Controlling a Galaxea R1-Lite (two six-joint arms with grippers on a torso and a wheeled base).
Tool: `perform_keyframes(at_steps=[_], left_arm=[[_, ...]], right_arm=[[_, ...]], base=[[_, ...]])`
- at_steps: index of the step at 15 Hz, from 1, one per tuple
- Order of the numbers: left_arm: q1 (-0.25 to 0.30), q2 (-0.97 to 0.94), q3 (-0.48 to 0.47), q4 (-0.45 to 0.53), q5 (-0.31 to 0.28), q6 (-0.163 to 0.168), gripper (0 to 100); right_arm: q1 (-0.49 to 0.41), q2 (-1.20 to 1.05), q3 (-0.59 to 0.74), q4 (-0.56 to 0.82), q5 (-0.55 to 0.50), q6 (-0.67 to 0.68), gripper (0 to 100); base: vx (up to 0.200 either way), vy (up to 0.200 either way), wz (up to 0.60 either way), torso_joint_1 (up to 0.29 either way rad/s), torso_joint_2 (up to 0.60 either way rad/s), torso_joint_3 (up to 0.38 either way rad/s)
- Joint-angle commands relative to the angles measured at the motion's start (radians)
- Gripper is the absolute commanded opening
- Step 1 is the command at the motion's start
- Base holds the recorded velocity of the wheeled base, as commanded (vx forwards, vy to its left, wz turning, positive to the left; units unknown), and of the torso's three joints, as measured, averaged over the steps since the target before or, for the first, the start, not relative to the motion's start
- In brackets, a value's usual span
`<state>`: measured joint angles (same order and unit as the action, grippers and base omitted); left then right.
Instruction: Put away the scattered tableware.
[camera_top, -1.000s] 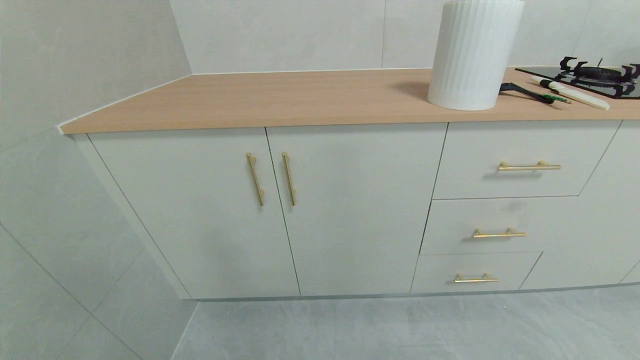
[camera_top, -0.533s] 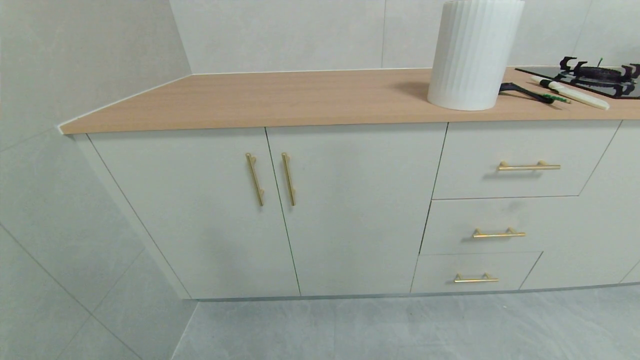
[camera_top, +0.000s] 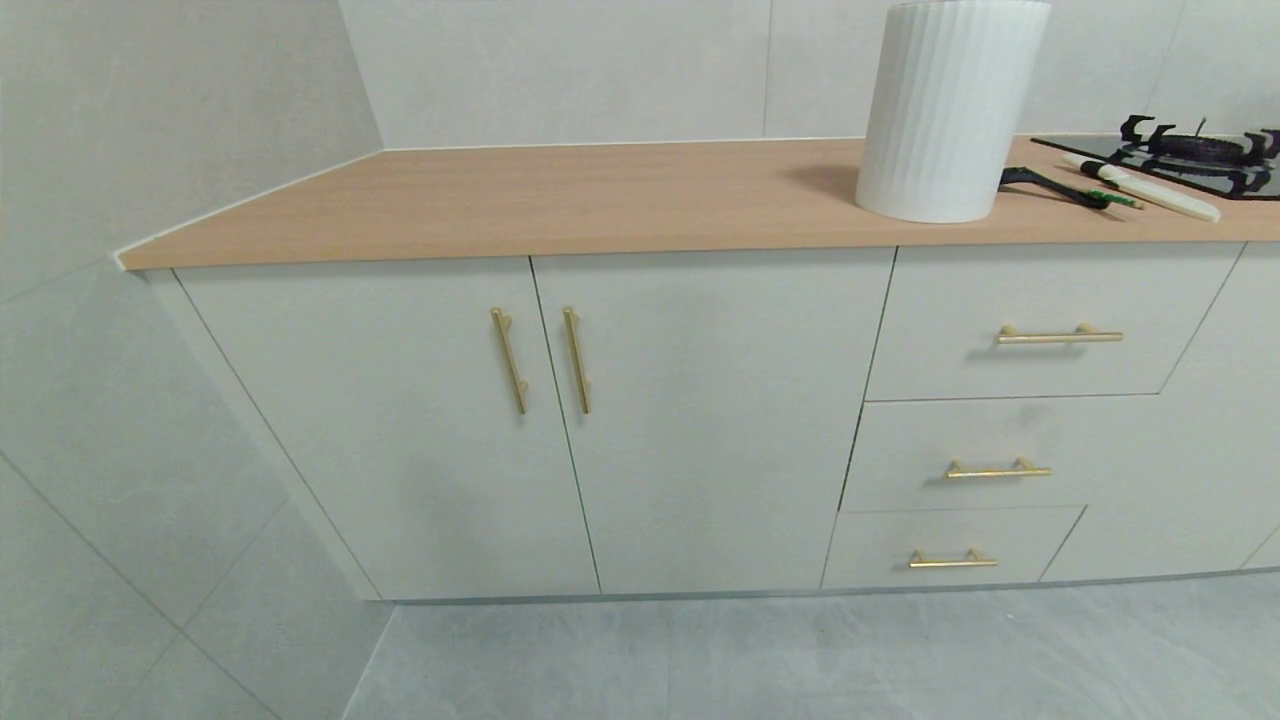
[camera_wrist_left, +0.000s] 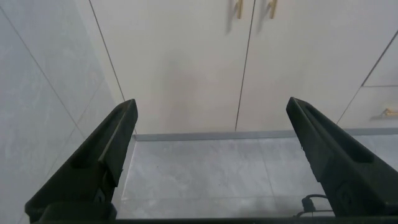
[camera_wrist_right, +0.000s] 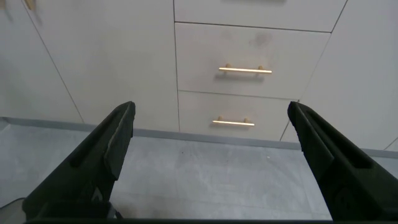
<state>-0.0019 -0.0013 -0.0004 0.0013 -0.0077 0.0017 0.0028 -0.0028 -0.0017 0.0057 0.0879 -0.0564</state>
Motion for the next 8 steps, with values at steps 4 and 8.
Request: perform_keyframes(at_steps=[4,8], left_arm=[[0.0,0.001,0.0,0.0,0.0,0.0,100],[0.0,0.001,0.0,0.0,0.0,0.0,100]], right_arm=[[0.0,0.003,0.0,0.0,0.001,0.0,100],[0.0,0.003,0.0,0.0,0.001,0.001,100]], base=[[0.0,-0.2,0.0,0.006,0.0,0.002],[0.0,-0.2,0.0,0.001,0.0,0.002]])
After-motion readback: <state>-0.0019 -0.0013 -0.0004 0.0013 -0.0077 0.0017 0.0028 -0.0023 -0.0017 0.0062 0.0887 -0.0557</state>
